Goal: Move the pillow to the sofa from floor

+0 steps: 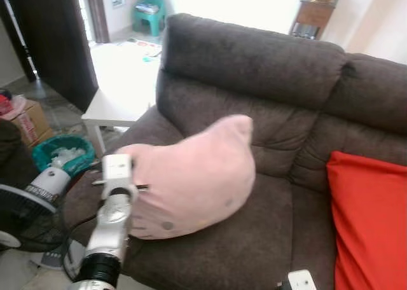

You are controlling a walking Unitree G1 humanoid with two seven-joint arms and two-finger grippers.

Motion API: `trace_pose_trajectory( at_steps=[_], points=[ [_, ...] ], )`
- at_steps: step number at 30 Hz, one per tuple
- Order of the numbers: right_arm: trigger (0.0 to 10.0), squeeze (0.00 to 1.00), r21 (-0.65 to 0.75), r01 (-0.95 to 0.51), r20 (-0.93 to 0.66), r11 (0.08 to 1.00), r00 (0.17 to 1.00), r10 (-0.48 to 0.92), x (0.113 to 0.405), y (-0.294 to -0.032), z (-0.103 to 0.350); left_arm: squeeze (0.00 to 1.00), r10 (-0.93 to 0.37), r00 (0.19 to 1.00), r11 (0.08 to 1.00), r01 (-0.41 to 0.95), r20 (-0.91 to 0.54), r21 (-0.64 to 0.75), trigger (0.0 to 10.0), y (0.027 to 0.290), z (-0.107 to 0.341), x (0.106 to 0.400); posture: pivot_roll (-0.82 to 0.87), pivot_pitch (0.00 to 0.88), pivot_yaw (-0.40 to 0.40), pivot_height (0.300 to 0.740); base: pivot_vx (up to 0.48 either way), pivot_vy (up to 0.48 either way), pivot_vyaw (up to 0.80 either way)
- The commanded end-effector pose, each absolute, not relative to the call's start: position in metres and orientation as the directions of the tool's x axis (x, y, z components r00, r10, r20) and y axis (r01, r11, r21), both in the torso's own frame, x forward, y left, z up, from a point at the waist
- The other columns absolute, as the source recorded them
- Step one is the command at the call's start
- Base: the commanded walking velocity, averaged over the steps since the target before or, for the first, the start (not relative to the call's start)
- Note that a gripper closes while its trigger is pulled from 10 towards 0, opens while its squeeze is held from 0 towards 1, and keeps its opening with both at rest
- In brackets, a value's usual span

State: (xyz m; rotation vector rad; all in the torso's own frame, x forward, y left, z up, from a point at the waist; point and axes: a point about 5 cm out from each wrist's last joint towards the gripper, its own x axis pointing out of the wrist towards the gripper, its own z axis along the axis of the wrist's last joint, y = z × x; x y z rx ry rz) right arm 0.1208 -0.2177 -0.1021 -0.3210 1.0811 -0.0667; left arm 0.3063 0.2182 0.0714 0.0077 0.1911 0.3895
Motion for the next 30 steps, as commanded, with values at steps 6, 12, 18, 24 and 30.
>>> trace_pose_trajectory(
  at_steps=[6, 12, 18, 24, 30],
  points=[
    [10.0, 0.00, -0.298, -0.111, -0.851, 0.948, 0.480, -0.212, 0.123, -0.224, -0.100, 0.00, 0.469, 0.840, 0.878, -0.477, -0.273, 0.041, 10.0, 0.222, 0.052, 0.295, 0.13, 0.000, -0.129, 0.740, 0.000, 0.000, 0.00],
    [10.0, 0.00, -0.294, -0.119, -0.851, 0.948, 0.485, -0.203, 0.123, -0.223, -0.100, 0.00, 0.094, 0.978, 0.993, -0.104, -0.187, -0.047, 10.0, 0.177, 0.070, 0.315, 0.13, 0.000, -0.130, 0.740, 0.000, 0.000, 0.00],
    [10.0, 0.00, -0.288, -0.127, -0.856, 0.949, 0.479, -0.196, 0.120, -0.223, -0.101, 0.00, -0.165, 0.977, 0.986, 0.167, -0.134, 0.000, 10.0, 0.150, 0.080, 0.318, 0.13, 0.000, -0.128, 0.740, 0.000, 0.000, 0.00],
    [10.0, 0.00, -0.283, -0.133, -0.860, 0.950, 0.475, -0.189, 0.120, -0.223, -0.101, 0.00, -0.247, 0.959, 0.967, 0.253, -0.137, 0.031, 10.0, 0.144, 0.079, 0.316, 0.13, 0.000, -0.128, 0.740, 0.000, 0.000, 0.00],
    [10.0, 0.00, -0.279, -0.132, -0.860, 0.951, 0.475, -0.186, 0.120, -0.223, -0.101, 0.00, -0.098, 0.990, 0.994, 0.103, -0.103, 0.039, 10.0, 0.159, 0.079, 0.317, 0.13, 0.000, -0.129, 0.740, 0.000, 0.000, 0.00]
  ],
)
